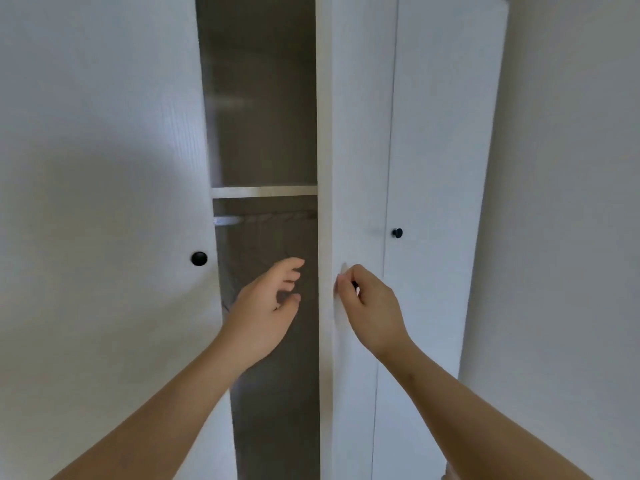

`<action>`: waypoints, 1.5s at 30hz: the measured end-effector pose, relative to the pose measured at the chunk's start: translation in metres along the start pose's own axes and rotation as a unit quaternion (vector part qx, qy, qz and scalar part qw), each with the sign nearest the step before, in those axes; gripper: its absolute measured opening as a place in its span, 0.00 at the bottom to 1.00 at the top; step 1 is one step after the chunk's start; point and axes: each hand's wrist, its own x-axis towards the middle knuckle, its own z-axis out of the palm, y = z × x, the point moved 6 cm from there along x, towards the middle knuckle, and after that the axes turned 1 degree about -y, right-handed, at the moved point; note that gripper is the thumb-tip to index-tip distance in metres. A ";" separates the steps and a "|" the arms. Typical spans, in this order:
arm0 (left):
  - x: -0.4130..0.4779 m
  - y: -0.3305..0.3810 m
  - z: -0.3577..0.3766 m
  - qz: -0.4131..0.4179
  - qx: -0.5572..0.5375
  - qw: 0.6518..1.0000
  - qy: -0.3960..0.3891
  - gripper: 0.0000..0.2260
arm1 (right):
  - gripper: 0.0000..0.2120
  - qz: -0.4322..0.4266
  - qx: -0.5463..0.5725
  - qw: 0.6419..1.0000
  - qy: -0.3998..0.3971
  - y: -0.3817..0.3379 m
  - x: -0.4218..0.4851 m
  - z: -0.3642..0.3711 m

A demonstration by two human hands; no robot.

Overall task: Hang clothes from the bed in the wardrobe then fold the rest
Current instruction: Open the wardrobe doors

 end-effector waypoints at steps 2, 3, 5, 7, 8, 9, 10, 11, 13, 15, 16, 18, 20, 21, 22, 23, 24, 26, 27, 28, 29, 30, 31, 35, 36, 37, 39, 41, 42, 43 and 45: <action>-0.005 0.024 0.027 0.001 -0.036 0.999 -0.012 0.18 | 0.14 0.015 0.006 1.000 0.018 0.014 -0.012 -0.036; -0.007 0.036 0.040 -0.001 -0.052 0.999 -0.011 0.18 | 0.14 0.023 0.010 0.999 0.022 0.024 -0.017 -0.054; -0.010 0.058 0.068 -0.002 -0.072 0.997 -0.016 0.18 | 0.15 0.045 0.023 0.999 0.020 0.044 -0.026 -0.088; -0.014 0.079 0.095 -0.005 -0.085 0.996 -0.022 0.17 | 0.16 0.075 0.055 0.996 0.015 0.066 -0.032 -0.121; -0.015 0.089 0.107 -0.009 -0.092 0.995 -0.021 0.16 | 0.16 0.096 0.079 0.992 0.014 0.078 -0.033 -0.135; -0.016 0.098 0.120 -0.015 -0.100 0.995 -0.021 0.15 | 0.16 0.120 0.110 0.987 0.014 0.090 -0.034 -0.150; -0.018 0.107 0.132 -0.021 -0.110 0.993 -0.025 0.15 | 0.15 0.144 0.145 0.979 0.014 0.102 -0.034 -0.164; -0.020 0.116 0.143 -0.024 -0.119 0.992 -0.032 0.15 | 0.14 0.165 0.178 0.970 0.016 0.113 -0.034 -0.175; -0.019 0.132 0.160 -0.020 -0.123 0.991 -0.044 0.14 | 0.11 0.207 0.210 0.955 0.024 0.132 -0.031 -0.194; -0.015 0.144 0.172 -0.015 -0.115 0.992 -0.048 0.14 | 0.10 0.242 0.218 0.944 0.047 0.145 -0.030 -0.207; -0.013 0.148 0.178 -0.013 -0.113 0.992 -0.048 0.14 | 0.09 0.252 0.222 0.940 0.060 0.149 -0.030 -0.212; -0.010 0.155 0.188 -0.012 -0.107 0.993 -0.052 0.13 | 0.08 0.261 0.235 0.933 0.076 0.152 -0.032 -0.218; -0.008 0.161 0.199 -0.013 -0.099 0.993 -0.060 0.13 | 0.05 0.266 0.232 0.932 0.081 0.153 -0.037 -0.223; -0.007 0.163 0.204 -0.013 -0.097 0.993 -0.063 0.13 | 0.03 0.269 0.227 0.932 0.082 0.153 -0.041 -0.227; -0.007 0.163 0.207 -0.014 -0.095 0.993 -0.064 0.13 | 0.04 0.272 0.222 0.933 0.084 0.153 -0.045 -0.230; -0.006 0.163 0.208 -0.013 -0.093 0.994 -0.061 0.13 | 0.07 0.276 0.216 0.933 0.087 0.152 -0.049 -0.234; -0.006 0.162 0.209 -0.013 -0.092 0.994 -0.058 0.13 | 0.08 0.274 0.202 0.936 0.091 0.152 -0.052 -0.239; -0.006 0.158 0.206 -0.014 -0.080 0.996 -0.048 0.12 | 0.10 0.237 0.118 0.957 0.115 0.145 -0.058 -0.248; -0.006 0.154 0.201 -0.019 -0.067 0.997 -0.039 0.11 | 0.10 0.201 0.068 0.968 0.134 0.136 -0.059 -0.251; -0.006 0.148 0.195 -0.029 -0.052 0.998 -0.028 0.10 | 0.10 0.158 0.043 0.976 0.146 0.126 -0.059 -0.249; -0.005 0.141 0.187 -0.039 -0.035 0.998 -0.016 0.10 | 0.10 0.121 0.039 0.982 0.141 0.115 -0.057 -0.241; -0.005 0.133 0.179 -0.050 -0.020 0.999 -0.003 0.09 | 0.10 0.097 0.044 0.988 0.115 0.106 -0.053 -0.229; -0.004 0.125 0.170 -0.061 -0.006 0.998 0.009 0.09 | 0.11 0.085 0.049 0.992 0.080 0.099 -0.049 -0.214; -0.002 0.088 0.121 -0.091 0.053 0.992 0.071 0.08 | 0.09 0.086 0.064 0.994 -0.010 0.084 -0.026 -0.150; -0.002 0.078 0.107 -0.095 0.069 0.989 0.088 0.07 | 0.08 0.084 0.070 0.994 -0.025 0.080 -0.021 -0.133; -0.002 0.067 0.091 -0.099 0.082 0.986 0.103 0.06 | 0.07 0.082 0.077 0.993 -0.038 0.077 -0.016 -0.115; -0.002 0.043 0.060 -0.107 0.103 0.981 0.128 0.07 | 0.07 0.081 0.093 0.990 -0.063 0.069 -0.006 -0.077; -0.002 0.019 0.028 -0.111 0.127 0.974 0.152 0.07 | 0.08 0.081 0.116 0.986 -0.090 0.057 0.006 -0.039; -0.001 0.007 0.013 -0.107 0.145 0.969 0.167 0.07 | 0.09 0.081 0.127 0.983 -0.103 0.050 0.012 -0.020; 0.000 -0.004 -0.002 -0.102 0.164 0.964 0.184 0.06 | 0.10 0.080 0.136 0.981 -0.113 0.043 0.018 -0.003; 0.005 -0.025 -0.032 -0.097 0.214 0.948 0.216 0.10 | 0.11 0.077 0.151 0.978 -0.123 0.029 0.029 0.029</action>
